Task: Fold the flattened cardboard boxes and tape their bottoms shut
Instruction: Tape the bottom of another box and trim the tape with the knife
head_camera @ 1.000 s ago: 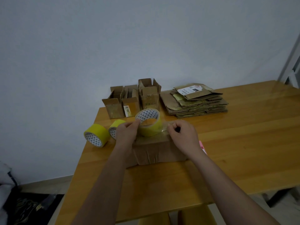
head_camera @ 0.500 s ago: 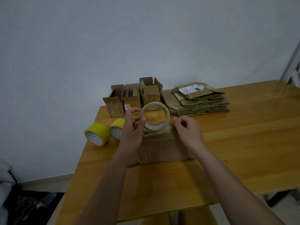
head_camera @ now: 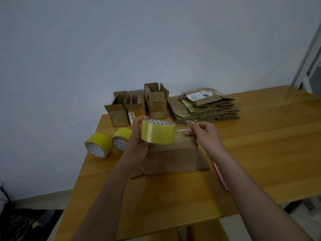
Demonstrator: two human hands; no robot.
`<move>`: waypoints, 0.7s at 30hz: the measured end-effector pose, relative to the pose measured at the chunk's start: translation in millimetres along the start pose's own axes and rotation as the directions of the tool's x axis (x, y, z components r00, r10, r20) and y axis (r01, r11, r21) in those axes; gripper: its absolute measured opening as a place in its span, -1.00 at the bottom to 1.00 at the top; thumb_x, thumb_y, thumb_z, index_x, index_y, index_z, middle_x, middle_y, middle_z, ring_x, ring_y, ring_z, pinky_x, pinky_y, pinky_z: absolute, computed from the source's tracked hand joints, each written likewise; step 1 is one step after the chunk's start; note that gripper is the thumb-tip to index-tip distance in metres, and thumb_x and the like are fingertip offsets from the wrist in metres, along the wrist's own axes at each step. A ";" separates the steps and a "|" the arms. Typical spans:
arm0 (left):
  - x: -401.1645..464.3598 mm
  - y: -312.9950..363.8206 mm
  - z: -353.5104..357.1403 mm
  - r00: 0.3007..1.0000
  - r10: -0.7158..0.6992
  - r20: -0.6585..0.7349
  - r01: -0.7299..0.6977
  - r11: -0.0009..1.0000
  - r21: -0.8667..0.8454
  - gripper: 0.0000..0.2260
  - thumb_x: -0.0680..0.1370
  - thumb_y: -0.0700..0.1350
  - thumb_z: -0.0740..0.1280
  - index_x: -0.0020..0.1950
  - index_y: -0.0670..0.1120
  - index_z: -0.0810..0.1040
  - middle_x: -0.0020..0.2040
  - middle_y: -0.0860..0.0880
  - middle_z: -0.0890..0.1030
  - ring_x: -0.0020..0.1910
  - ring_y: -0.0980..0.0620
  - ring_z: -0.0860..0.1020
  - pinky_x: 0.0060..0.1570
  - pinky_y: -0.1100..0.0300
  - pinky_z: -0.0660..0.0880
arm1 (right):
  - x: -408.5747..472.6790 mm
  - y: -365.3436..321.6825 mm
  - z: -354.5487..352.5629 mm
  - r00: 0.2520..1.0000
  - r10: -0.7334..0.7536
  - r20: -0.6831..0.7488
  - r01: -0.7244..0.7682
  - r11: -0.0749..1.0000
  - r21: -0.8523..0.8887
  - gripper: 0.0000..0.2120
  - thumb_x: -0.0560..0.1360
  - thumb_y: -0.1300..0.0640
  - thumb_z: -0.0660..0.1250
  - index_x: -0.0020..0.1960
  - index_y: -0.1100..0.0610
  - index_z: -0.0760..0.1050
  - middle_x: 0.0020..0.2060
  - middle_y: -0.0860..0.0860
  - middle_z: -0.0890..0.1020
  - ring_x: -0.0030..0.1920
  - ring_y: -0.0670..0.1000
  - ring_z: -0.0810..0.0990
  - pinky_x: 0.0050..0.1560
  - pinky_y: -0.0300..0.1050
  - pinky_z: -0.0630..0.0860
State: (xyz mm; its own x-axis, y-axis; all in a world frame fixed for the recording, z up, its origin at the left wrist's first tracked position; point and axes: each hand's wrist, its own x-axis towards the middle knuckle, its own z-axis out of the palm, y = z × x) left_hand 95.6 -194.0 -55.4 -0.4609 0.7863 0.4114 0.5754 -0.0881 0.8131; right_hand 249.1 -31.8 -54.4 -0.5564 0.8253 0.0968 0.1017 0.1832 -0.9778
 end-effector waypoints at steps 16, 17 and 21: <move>21.1 14.3 -1.4 0.879 -0.474 0.051 0.477 0.872 -0.112 -0.46 0.41 0.09 0.47 0.29 -0.12 0.43 0.03 -0.07 0.69 0.04 -0.03 0.65 0.15 -0.11 0.56 | -0.8 2.3 0.5 1.000 0.021 -0.011 -0.021 1.000 -0.005 -0.73 0.61 0.10 0.24 -0.15 0.21 0.60 -0.27 -0.05 0.72 -0.04 -0.26 0.56 0.11 -0.13 0.41; 20.9 16.1 -1.6 0.882 -0.467 0.066 0.471 0.875 -0.113 -0.47 0.40 0.06 0.48 0.28 -0.11 0.44 0.01 -0.08 0.70 0.03 -0.04 0.66 0.16 -0.13 0.55 | -1.1 2.2 1.1 1.000 0.014 -0.011 -0.014 1.000 -0.011 -0.73 0.62 0.10 0.24 -0.18 0.17 0.59 -0.25 -0.04 0.72 -0.06 -0.26 0.56 0.10 -0.14 0.42; 18.1 18.1 1.1 0.915 -0.399 0.057 0.403 0.912 -0.081 -0.57 0.44 0.06 0.42 0.24 -0.06 0.44 0.00 -0.08 0.69 0.02 -0.02 0.65 0.16 -0.09 0.54 | -0.2 4.7 3.2 0.999 0.012 -0.034 -0.012 1.000 0.010 -0.71 0.61 0.09 0.24 -0.11 0.27 0.59 -0.27 -0.05 0.72 -0.11 -0.25 0.59 -0.05 -0.17 0.45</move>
State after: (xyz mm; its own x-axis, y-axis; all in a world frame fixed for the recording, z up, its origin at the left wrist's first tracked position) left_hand 98.4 -180.6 -33.8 -0.6129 0.7896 0.0284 0.2840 0.1866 0.9405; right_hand 247.1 -32.8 -59.6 -0.5269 0.8450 0.0912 0.1002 0.1683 -0.9806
